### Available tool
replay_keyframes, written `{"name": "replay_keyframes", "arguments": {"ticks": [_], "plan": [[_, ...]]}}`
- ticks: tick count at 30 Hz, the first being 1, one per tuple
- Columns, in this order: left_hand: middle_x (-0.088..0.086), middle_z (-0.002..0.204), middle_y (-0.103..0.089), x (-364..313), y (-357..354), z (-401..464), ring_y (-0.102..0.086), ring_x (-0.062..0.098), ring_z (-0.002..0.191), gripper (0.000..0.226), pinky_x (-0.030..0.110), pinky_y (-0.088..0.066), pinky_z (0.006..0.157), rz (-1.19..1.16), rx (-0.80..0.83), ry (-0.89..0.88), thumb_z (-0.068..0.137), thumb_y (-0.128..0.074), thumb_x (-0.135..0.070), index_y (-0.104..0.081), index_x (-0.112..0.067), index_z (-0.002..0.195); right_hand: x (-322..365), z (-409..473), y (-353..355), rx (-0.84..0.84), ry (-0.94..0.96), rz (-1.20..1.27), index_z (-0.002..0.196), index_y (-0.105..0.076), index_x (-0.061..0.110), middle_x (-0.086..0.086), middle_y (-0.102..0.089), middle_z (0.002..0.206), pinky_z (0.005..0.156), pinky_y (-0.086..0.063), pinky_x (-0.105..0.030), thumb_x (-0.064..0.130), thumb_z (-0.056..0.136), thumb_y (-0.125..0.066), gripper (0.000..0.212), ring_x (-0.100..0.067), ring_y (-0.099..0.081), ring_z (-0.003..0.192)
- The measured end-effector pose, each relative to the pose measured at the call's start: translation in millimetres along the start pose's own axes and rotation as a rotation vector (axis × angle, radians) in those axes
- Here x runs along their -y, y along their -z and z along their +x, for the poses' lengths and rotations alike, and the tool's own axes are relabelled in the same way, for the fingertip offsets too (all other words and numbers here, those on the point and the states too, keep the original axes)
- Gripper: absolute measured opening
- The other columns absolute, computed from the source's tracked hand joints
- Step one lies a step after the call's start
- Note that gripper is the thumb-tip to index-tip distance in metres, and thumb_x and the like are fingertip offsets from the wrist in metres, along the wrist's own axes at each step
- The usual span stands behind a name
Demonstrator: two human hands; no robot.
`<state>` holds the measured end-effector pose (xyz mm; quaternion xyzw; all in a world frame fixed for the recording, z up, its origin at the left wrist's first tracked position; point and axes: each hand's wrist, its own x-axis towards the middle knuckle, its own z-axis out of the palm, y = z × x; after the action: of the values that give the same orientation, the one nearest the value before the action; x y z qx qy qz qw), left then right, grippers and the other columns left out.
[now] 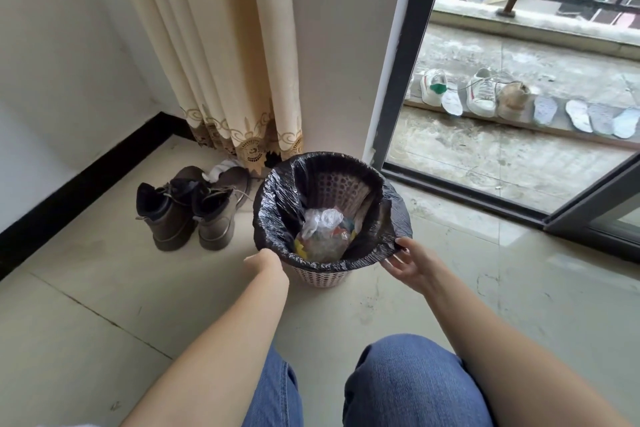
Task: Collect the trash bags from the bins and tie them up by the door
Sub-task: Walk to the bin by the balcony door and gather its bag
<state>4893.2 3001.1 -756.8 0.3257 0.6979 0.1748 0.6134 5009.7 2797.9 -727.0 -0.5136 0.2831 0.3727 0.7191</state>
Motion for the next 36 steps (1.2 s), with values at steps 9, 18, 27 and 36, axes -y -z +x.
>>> {"name": "replay_keyframes", "arguments": {"ticks": [9, 18, 27, 36], "plan": [[0.019, 0.109, -0.063, -3, 3, -12, -0.061, 0.03, 0.065, 0.034, 0.036, -0.058, 0.065, 0.017, 0.038, -0.127, 0.096, -0.04, -0.017, -0.057, 0.004, 0.116, -4, 4, -9, -0.057, -0.081, -0.087, 0.102, -0.044, 0.005, -0.013, -0.05, 0.081, 0.033, -0.044, -0.015, 0.004, 0.096, -0.038, 0.008, -0.018, -0.05, 0.065], [0.014, 0.1, -0.063, 4, 7, -19, -0.061, 0.021, 0.067, 0.026, 0.032, -0.055, 0.057, -0.116, 0.306, -0.015, 0.093, -0.055, -0.027, -0.056, -0.006, 0.108, 2, 1, -18, -0.038, 0.018, -0.086, 0.082, -0.051, 0.013, -0.003, -0.055, 0.075, 0.037, -0.044, -0.013, 0.015, 0.091, -0.056, 0.01, -0.011, -0.055, 0.054], [0.004, 0.071, -0.052, -26, 19, -2, -0.064, 0.011, 0.054, 0.008, 0.02, -0.056, 0.051, -0.331, 0.517, -0.042, 0.093, -0.047, -0.01, -0.052, -0.012, 0.087, 21, -1, -20, -0.097, 0.535, -0.341, 0.073, -0.057, 0.017, -0.001, -0.044, 0.064, 0.045, -0.029, -0.019, 0.0, 0.087, -0.041, 0.027, -0.013, -0.036, 0.054], [0.004, 0.108, -0.059, -73, 7, 24, -0.061, 0.013, 0.085, 0.035, 0.023, -0.051, 0.067, -0.538, 0.416, 0.074, 0.088, -0.062, -0.036, -0.057, -0.013, 0.114, 63, 29, -37, 0.025, 0.225, 0.123, 0.092, -0.053, 0.006, -0.014, -0.058, 0.096, 0.071, -0.055, -0.034, 0.003, 0.09, -0.044, 0.01, -0.024, -0.062, 0.082]]}}
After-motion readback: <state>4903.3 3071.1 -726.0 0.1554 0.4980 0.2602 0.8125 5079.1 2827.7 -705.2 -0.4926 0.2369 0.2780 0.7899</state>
